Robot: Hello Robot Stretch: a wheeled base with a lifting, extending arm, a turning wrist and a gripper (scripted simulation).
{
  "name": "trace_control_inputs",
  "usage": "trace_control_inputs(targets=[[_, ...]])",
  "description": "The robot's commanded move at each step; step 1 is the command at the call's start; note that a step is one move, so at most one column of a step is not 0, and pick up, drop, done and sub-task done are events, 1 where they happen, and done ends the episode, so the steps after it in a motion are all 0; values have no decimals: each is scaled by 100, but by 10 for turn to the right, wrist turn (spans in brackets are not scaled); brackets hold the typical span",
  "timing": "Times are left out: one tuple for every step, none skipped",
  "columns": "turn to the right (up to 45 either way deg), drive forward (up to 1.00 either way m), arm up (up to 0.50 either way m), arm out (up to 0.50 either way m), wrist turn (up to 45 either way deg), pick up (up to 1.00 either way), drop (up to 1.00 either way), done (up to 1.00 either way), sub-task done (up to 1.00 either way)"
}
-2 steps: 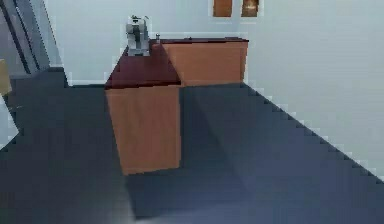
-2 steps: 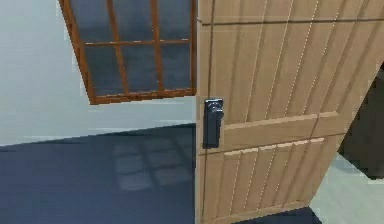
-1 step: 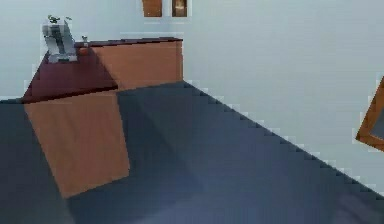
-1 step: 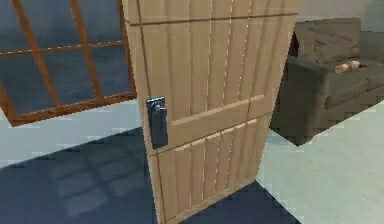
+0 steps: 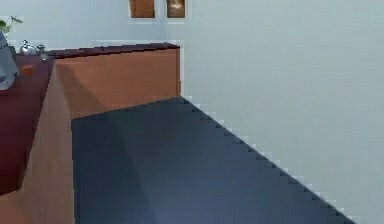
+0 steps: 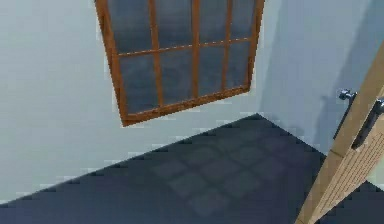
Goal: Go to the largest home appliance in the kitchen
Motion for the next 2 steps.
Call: trace_control_inputs(targets=[[0,50,0,0,0,0,0,0,0],[-270,0,0,0,0,0,0,0,0]])
